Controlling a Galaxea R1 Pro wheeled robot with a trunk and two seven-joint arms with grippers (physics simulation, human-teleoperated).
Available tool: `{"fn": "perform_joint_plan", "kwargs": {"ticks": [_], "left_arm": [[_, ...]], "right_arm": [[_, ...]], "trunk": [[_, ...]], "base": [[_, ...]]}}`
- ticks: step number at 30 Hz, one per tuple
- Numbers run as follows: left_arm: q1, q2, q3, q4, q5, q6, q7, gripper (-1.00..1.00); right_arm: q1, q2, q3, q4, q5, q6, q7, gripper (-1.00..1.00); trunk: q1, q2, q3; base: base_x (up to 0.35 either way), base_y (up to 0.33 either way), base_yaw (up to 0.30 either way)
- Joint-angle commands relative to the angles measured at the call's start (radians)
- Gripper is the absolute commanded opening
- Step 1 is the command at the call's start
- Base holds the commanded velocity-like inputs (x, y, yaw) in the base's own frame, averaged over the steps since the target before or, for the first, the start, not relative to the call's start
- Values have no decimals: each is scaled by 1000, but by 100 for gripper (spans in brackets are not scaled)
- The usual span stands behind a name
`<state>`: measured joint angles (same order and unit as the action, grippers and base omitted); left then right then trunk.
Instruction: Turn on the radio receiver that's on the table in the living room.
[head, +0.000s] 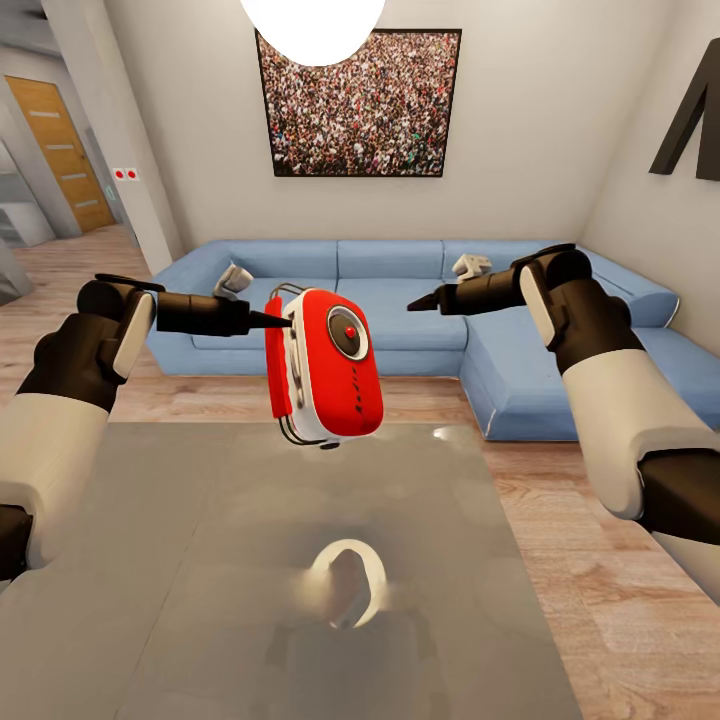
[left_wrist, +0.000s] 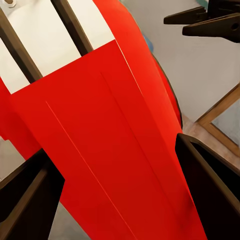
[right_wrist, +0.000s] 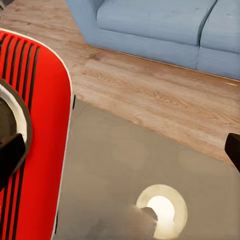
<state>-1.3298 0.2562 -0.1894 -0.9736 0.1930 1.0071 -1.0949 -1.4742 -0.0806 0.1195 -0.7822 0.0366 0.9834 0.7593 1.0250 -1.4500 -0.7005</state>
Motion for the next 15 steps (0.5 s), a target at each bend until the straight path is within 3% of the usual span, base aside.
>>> {"fn": "perform_joint_plan", "kwargs": {"ticks": [1,15], "left_arm": [[0,0,0,-1,10,4,0,-100],[0,0,-8,-1,9,4,0,-100]], "right_arm": [[0,0,0,0,0,0,0,100],[0,16,3,3,-1,1,49,100]], "trunk": [[0,0,0],[0,0,0]], "base": [[0,0,0],[0,0,0]]}}
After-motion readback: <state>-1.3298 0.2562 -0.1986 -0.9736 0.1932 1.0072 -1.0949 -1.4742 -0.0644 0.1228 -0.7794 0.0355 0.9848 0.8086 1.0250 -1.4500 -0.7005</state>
